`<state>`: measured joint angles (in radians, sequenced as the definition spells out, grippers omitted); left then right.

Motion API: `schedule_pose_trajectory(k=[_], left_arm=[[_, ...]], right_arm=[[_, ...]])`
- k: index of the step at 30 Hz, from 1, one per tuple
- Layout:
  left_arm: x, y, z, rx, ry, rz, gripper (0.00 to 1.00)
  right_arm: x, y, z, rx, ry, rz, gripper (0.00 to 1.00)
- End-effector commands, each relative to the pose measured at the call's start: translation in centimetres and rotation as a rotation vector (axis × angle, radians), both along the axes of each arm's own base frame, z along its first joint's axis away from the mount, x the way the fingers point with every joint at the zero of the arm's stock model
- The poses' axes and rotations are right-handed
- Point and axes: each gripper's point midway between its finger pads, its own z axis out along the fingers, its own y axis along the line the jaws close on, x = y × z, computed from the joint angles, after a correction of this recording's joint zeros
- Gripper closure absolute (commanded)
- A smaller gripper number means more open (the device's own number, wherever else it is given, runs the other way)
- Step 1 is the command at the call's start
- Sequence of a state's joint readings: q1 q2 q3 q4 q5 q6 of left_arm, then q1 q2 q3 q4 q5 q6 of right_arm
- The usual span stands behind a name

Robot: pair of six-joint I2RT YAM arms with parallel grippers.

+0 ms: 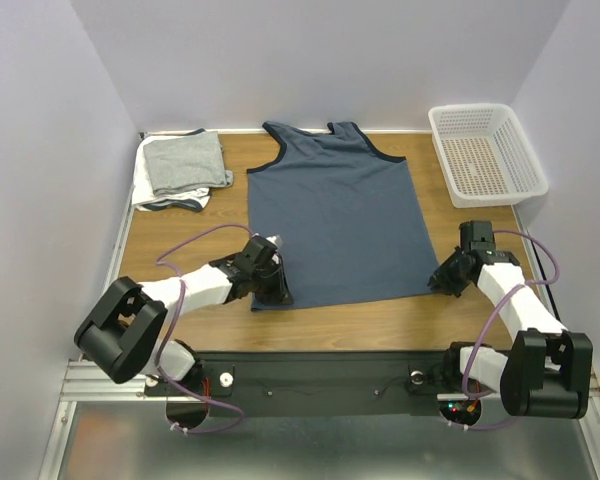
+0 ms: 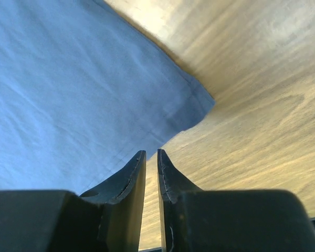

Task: Fold and stack the tank tops
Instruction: Fold the tank top

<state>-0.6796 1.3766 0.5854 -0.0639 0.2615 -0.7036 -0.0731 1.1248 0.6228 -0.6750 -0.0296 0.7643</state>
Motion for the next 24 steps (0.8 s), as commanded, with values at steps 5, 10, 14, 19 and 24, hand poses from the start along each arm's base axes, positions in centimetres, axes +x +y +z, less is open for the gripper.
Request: schedule_pose_trajectory(k=[5, 10, 14, 19, 24], left_arm=[[9.7, 1.0, 10.2, 0.007, -0.278, 0.188, 0.67], [21.1, 7.5, 16.7, -0.058, -0.407, 0.466, 0.62], [27.2, 10.0, 17.4, 0.018, -0.462, 0.522, 0.57], [32.8, 10.4, 13.1, 0.057, -0.399, 0.438, 0.57], [35.4, 10.9, 10.7, 0.033, -0.363, 0.393, 0.57]], right_arm=[[7.3, 4.8, 6.6, 0.097, -0.249, 0.205, 0.77], [9.6, 13.9, 9.7, 0.022, -0.333, 0.438, 0.66], [9.7, 21.2, 10.6, -0.038, -0.381, 0.601, 0.49], [7.6, 32.5, 9.8, -0.059, -0.406, 0.859, 0.46], [4.9, 39.5, 7.5, -0.073, -0.396, 1.029, 0.46]])
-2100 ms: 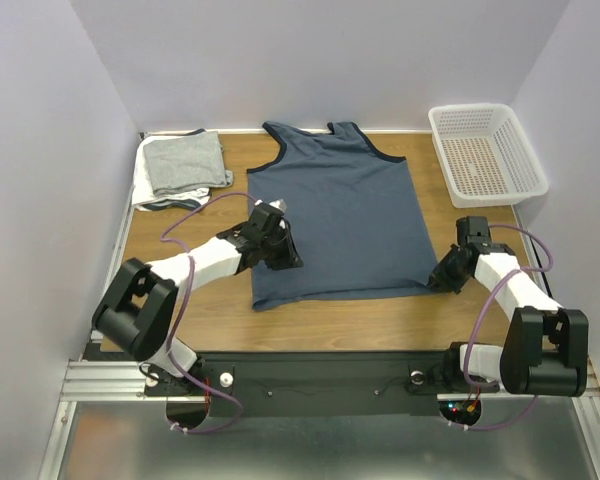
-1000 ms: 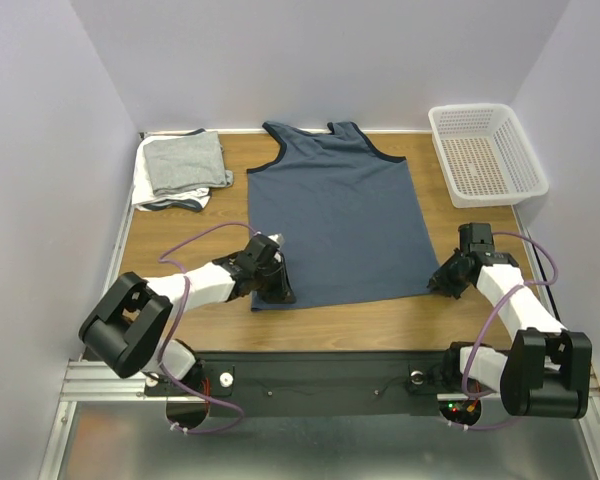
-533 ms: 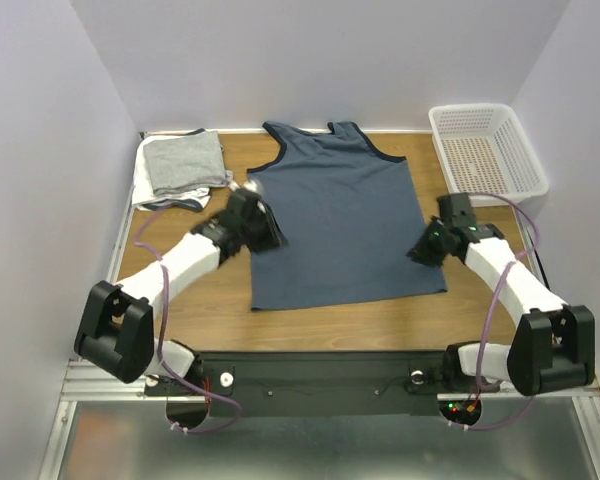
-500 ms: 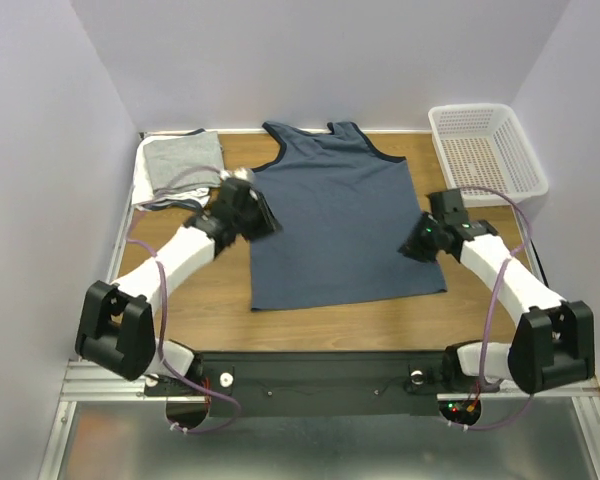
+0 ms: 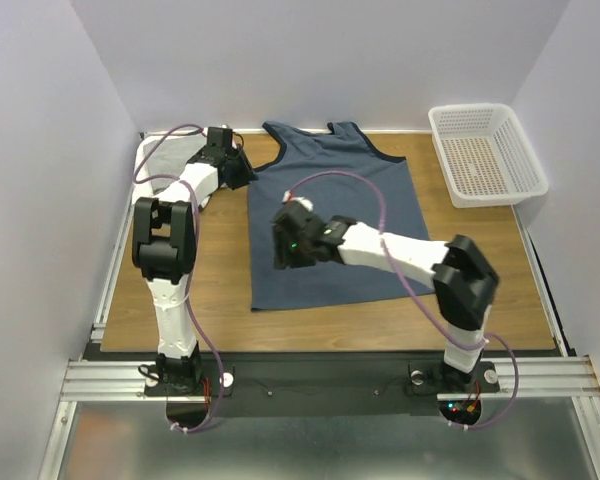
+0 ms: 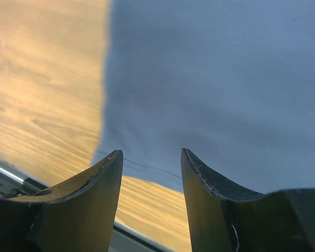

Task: Fold and stack the tank tops
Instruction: Fold the tank top

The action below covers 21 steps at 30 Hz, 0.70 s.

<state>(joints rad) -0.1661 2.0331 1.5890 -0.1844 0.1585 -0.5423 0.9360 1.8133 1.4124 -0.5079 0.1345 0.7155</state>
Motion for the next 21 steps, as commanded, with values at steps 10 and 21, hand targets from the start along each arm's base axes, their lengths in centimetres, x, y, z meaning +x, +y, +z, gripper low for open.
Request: schedule_pose_trajectory(k=[10, 21], left_arm=[[2.4, 2.3, 1.1, -0.017, -0.033, -0.044, 0.57], [2.4, 2.4, 1.3, -0.032, -0.038, -0.049, 0.57]], right_arm=[[-5.3, 9.4, -2.6, -0.084, -0.089, 0.199, 0.46], [-6.5, 10.1, -4.0, -0.153, -0.119, 0.205, 0.50]])
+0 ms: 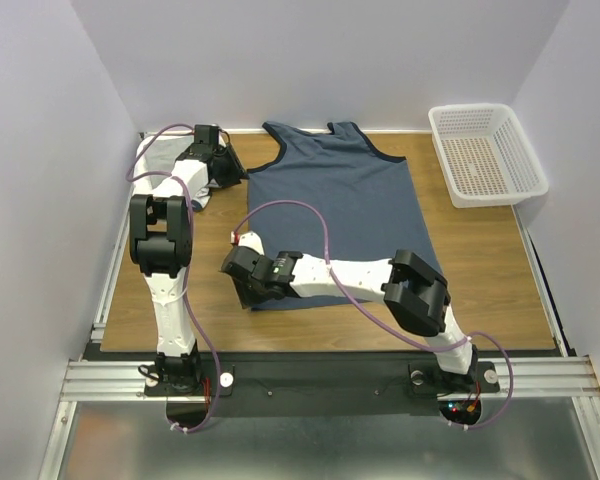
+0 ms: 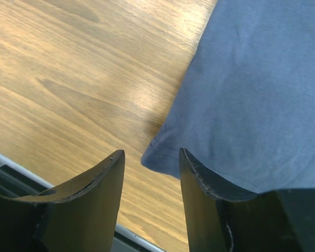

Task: Fold and stack the tank tops
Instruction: Fold the tank top

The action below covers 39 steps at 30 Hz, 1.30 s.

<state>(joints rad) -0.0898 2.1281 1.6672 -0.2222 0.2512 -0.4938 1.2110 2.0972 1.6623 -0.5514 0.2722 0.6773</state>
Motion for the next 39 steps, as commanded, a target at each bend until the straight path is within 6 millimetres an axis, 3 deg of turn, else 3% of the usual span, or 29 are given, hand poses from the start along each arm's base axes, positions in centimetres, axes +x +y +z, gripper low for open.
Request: schedule_pose_trajectory(k=[1, 11, 18, 26, 34, 39], left_arm=[[1.0, -0.2, 3.6, -0.011, -0.090, -0.025, 0.57], [0.8, -0.3, 2.6, -0.016, -0.073, -0.028, 0.57], [0.5, -0.3, 1.9, -0.018, -0.061, -0.031, 0.57], [0.5, -0.4, 1.7, -0.021, -0.057, -0.037, 0.57], [0.4, -0.5, 1.3, -0.029, -0.050, -0.039, 0.58], [0.2, -0.6, 1.6, -0.038, -0.051, -0.040, 0.58]], right_arm=[[0.4, 0.5, 0.3, -0.013, -0.042, -0.017, 0.55], [-0.3, 1.0, -0.3, -0.028, -0.045, -0.005, 0.57], [-0.7, 1.3, 0.5, -0.035, -0.082, 0.002, 0.57], [-1.3, 1.3, -0.2, -0.071, -0.090, 0.010, 0.57], [-1.6, 0.3, -2.8, -0.131, -0.068, 0.004, 0.58], [-2.1, -1.1, -4.1, -0.169, -0.051, -0.005, 0.86]])
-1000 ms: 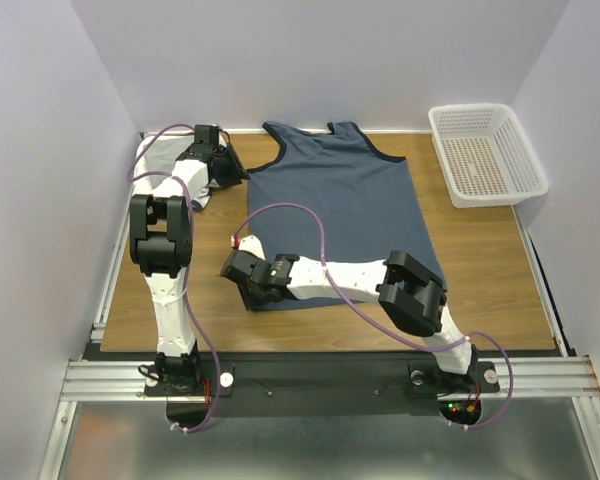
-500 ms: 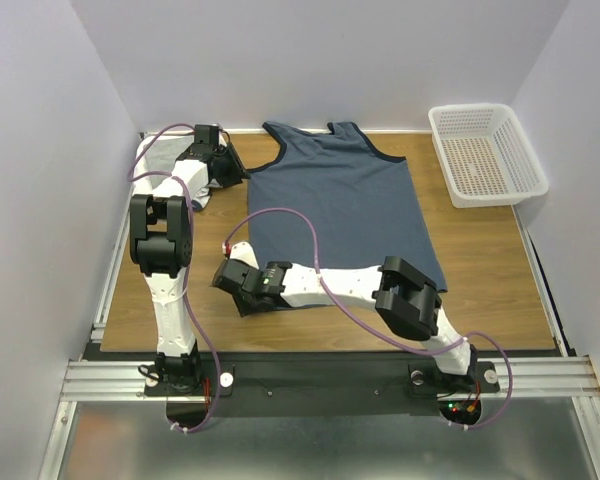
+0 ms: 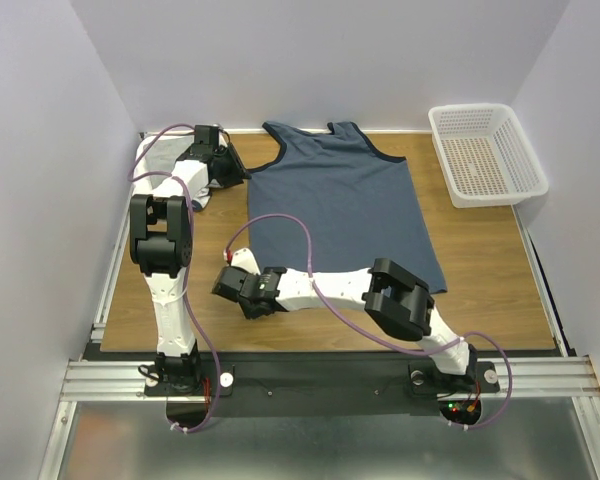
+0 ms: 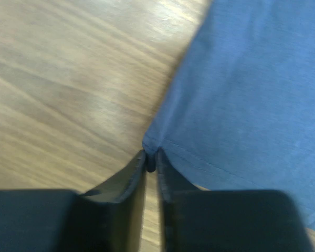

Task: Fold and stack the tank tops
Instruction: Fold the tank top

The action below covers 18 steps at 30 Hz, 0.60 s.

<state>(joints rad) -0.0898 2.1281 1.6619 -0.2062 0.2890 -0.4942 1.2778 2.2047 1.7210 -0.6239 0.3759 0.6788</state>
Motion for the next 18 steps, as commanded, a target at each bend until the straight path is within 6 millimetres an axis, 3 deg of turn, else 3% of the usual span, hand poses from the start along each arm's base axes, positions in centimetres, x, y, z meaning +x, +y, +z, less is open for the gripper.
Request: schedule_pose_trajectory(k=[1, 6, 7, 9, 11, 14, 15, 18], left_arm=[[0.1, 0.0, 1.4, -0.015, -0.042, -0.013, 0.58], [-1.4, -0.5, 1.1, -0.036, -0.029, 0.004, 0.58], [-2.1, -0.8, 2.1, -0.043, -0.052, 0.007, 0.58], [-2.7, -0.7, 1.5, -0.048, -0.042, 0.025, 0.57], [-3.1, -0.8, 2.7, -0.069, -0.067, 0.054, 0.57], [-5.2, -0.8, 1.5, -0.099, -0.038, 0.091, 0.57], [-5.1, -0.8, 2.5, -0.116, -0.081, 0.096, 0.57], [-6.1, -1.0, 1.5, -0.128, -0.073, 0.101, 0.54]], right_arm=[[-0.4, -1.2, -0.5, -0.031, -0.006, -0.019, 0.88], [-1.2, -3.4, -0.1, -0.052, 0.007, -0.005, 0.98], [-1.7, -4.0, 1.2, -0.023, 0.012, 0.022, 0.99], [-2.4, -4.9, 0.4, -0.033, 0.033, 0.046, 1.00], [-3.5, -6.0, 1.2, 0.001, 0.056, 0.079, 0.99], [-4.8, -7.5, 1.9, 0.031, 0.087, 0.107, 1.00], [-5.1, -7.8, 2.1, 0.037, 0.095, 0.112, 1.00], [-6.1, -8.7, 2.5, 0.057, 0.127, 0.126, 1.00]])
